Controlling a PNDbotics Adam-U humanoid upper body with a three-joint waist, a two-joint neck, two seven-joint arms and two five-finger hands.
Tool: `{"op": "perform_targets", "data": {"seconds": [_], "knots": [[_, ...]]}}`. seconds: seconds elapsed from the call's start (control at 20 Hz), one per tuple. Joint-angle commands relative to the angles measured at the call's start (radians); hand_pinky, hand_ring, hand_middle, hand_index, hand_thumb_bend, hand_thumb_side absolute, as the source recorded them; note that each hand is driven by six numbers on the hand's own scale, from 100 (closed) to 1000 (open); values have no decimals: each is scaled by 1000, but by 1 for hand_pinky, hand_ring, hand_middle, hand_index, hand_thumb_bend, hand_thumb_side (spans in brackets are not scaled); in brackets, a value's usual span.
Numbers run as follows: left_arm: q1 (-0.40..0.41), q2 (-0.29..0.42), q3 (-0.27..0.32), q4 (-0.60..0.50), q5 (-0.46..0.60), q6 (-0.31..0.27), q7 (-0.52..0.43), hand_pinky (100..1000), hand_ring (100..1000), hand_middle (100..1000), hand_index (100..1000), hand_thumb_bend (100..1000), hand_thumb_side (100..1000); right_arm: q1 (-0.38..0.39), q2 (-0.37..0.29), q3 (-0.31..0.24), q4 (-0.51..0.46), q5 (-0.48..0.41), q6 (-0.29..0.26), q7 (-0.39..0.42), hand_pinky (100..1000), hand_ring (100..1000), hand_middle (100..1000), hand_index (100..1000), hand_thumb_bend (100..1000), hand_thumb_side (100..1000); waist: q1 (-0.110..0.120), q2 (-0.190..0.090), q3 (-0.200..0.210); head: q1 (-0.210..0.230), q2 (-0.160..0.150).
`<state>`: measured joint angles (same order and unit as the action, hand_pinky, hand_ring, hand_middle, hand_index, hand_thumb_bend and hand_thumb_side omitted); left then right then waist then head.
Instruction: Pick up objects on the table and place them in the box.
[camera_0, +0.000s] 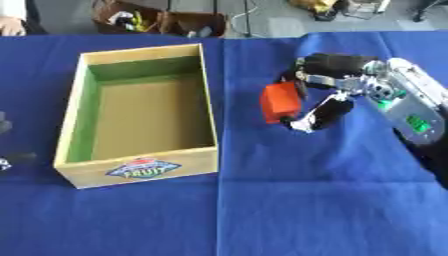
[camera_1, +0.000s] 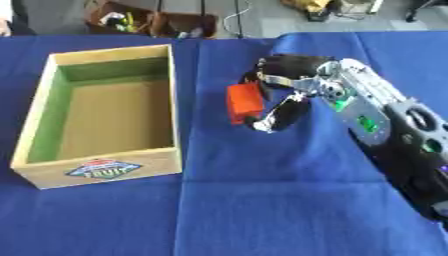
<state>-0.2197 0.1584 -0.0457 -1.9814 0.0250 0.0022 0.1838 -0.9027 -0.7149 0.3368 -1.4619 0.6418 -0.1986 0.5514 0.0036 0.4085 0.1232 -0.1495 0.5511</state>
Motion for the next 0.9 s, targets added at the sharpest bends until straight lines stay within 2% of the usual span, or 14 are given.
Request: {"op": "perform_targets", "data": {"seconds": [0.05, 0.3, 0.6, 0.9], "knots": [[-3, 12, -2, -19, 3, 1, -2, 622, 900, 820, 725, 100, 1000, -38, -6, -30, -41, -25, 24, -14, 627, 510, 327, 336, 100, 399, -1, -24, 0, -4, -5], [0, 16, -2, -19, 3, 0, -1, 622, 900, 820, 725, 100, 1000, -113, 31, -39, -59, -27, 40, -25, 630, 505, 322, 320, 100, 367, -4, -29, 2, -12, 5], [6, 20, -2, -19, 3, 0, -2, 623, 900, 820, 725, 100, 1000, -233, 120, -32, 1, -25, 66, -22, 633, 503, 321, 320, 100, 342, -12, -31, 9, -40, 24], [2, 23, -6, -19, 5, -2, -6, 624, 901, 821, 726, 100, 1000, -317, 220, -26, 75, 8, 63, -16, 633, 502, 320, 320, 100, 343, -24, -24, 34, -63, 17]]}}
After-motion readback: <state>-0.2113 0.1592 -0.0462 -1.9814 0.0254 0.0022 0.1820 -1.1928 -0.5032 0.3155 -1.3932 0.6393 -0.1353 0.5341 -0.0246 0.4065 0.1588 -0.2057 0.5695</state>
